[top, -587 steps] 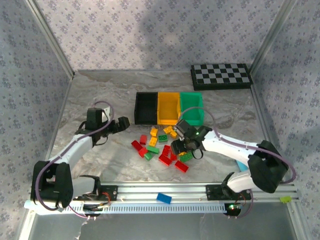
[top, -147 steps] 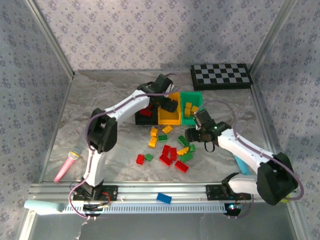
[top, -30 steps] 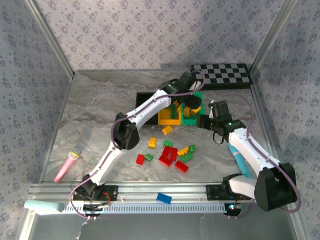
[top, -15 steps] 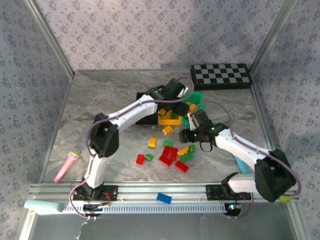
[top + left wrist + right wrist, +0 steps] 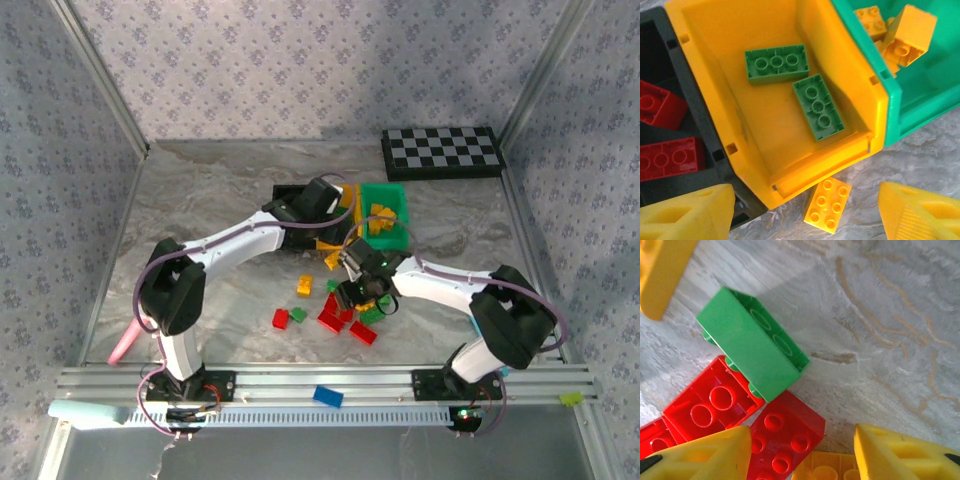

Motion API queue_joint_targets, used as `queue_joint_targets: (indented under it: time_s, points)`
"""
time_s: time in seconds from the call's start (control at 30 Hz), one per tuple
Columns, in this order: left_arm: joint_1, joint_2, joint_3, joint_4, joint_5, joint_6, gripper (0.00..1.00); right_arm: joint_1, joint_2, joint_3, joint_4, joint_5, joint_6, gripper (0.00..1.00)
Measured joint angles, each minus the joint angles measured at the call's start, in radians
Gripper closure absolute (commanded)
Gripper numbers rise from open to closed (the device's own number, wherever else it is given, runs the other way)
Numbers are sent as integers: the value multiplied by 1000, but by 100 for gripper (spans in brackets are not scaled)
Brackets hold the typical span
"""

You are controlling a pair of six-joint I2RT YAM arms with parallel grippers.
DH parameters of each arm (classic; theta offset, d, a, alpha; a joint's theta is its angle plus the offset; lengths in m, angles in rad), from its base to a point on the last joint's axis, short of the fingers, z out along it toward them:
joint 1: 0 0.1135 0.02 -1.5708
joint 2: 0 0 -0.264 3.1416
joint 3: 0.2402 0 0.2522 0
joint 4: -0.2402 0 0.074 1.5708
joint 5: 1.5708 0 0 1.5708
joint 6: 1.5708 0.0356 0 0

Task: Sort the legos into containers by color
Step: Pick up the lego from the bottom-center of the table.

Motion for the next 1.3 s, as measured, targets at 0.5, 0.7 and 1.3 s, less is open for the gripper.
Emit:
queue_joint_targets:
  time_s: [0.5,0.7,1.3]
  points:
    - [0,-29,-42,37,-8,-11,24,92,25,33,-45,46,54,41]
    - [0,-31,-69,58,-8,-11,24,111,51,47,-53,64,86,45]
    - [3,-61,-105,66,-56,-19,24,114,98,79,-59,100,100,63]
